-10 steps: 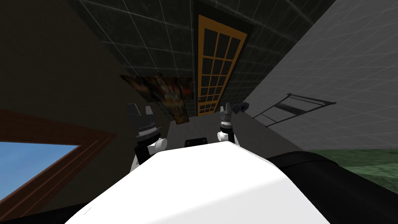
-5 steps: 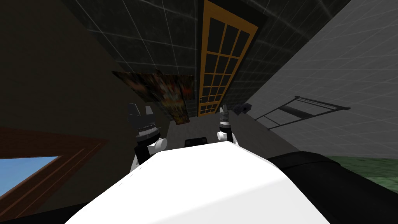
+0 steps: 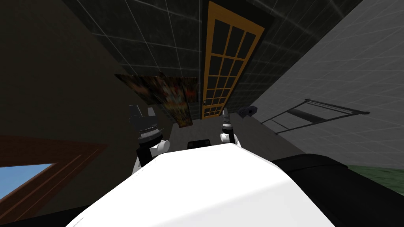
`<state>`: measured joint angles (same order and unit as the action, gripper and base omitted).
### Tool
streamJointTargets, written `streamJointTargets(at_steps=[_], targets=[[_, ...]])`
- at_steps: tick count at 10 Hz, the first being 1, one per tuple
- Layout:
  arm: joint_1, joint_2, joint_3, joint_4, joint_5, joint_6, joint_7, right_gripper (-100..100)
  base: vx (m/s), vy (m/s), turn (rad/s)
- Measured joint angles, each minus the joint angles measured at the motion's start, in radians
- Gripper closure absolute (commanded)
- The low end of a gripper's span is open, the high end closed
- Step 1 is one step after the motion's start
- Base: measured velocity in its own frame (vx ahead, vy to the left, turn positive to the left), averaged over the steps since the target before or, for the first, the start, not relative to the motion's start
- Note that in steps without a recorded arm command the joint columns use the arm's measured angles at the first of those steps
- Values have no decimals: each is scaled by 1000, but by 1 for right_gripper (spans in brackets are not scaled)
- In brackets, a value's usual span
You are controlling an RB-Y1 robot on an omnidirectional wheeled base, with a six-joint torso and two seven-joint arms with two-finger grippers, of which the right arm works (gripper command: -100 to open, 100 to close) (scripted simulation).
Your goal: Pull the door open
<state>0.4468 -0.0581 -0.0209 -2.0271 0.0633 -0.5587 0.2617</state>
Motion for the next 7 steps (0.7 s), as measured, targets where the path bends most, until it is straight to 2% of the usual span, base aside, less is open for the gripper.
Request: streamJointTargets(at_steps=[4,7], targets=[[-31,-12,-23,81,19,-11,72,-100,100,-13,41],[-65,-18,-43,172,35,-37,134,-100,94,5,40]])
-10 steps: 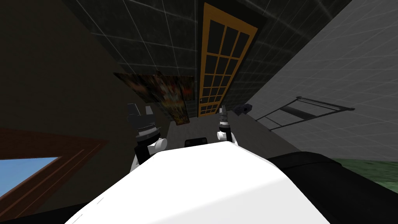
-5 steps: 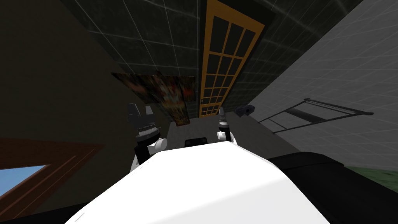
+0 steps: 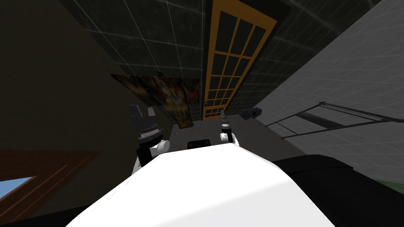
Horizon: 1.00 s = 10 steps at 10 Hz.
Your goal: Pull the door open
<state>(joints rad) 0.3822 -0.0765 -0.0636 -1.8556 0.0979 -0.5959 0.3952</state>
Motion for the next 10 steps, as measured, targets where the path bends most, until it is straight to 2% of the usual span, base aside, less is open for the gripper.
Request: streamJointTargets(at_steps=[2,4,6,10], targets=[[-23,-2,-12,58,12,-12,43,-100,102,-14,44],[-34,-4,-22,97,24,-17,86,-100,102,-14,45],[-60,-8,-38,165,35,-36,130,-100,87,-13,45],[-90,-14,-60,247,55,-49,208,-100,82,-5,33]])
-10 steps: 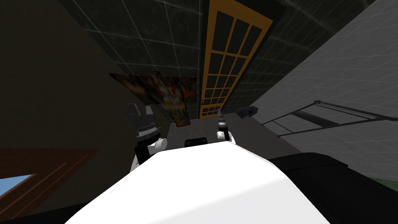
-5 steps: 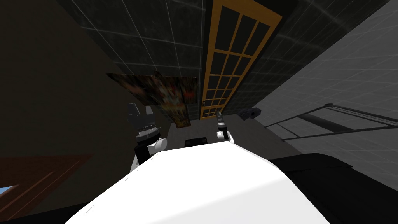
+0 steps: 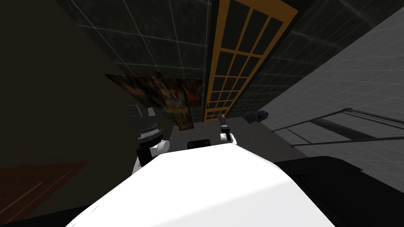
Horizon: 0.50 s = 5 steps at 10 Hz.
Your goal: Pull the door open
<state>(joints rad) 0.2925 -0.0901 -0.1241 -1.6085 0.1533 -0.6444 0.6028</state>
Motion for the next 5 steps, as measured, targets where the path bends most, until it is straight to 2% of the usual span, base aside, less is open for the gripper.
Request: streamJointTargets(at_steps=[3,5], targets=[[-22,-4,-18,74,14,-20,54,-100,89,-13,45],[-49,-7,-34,133,26,-33,99,-100,103,-10,51]])
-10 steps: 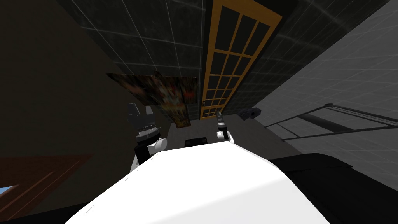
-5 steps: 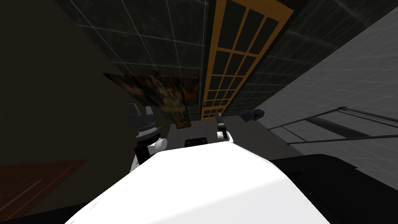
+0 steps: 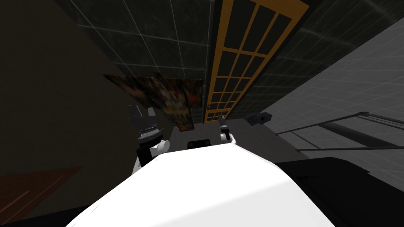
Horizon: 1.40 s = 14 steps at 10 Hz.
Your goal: Pull the door open
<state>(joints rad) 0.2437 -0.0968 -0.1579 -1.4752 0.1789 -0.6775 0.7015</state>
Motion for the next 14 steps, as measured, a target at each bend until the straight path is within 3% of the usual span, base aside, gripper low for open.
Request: streamJointTargets(at_steps=[9,11,14], targets=[[-73,4,-52,220,48,-51,180,-100,86,-13,39],[-103,6,-67,284,59,-62,224,-100,103,-19,45],[-118,9,-81,340,73,-74,275,-100,76,-13,23]])
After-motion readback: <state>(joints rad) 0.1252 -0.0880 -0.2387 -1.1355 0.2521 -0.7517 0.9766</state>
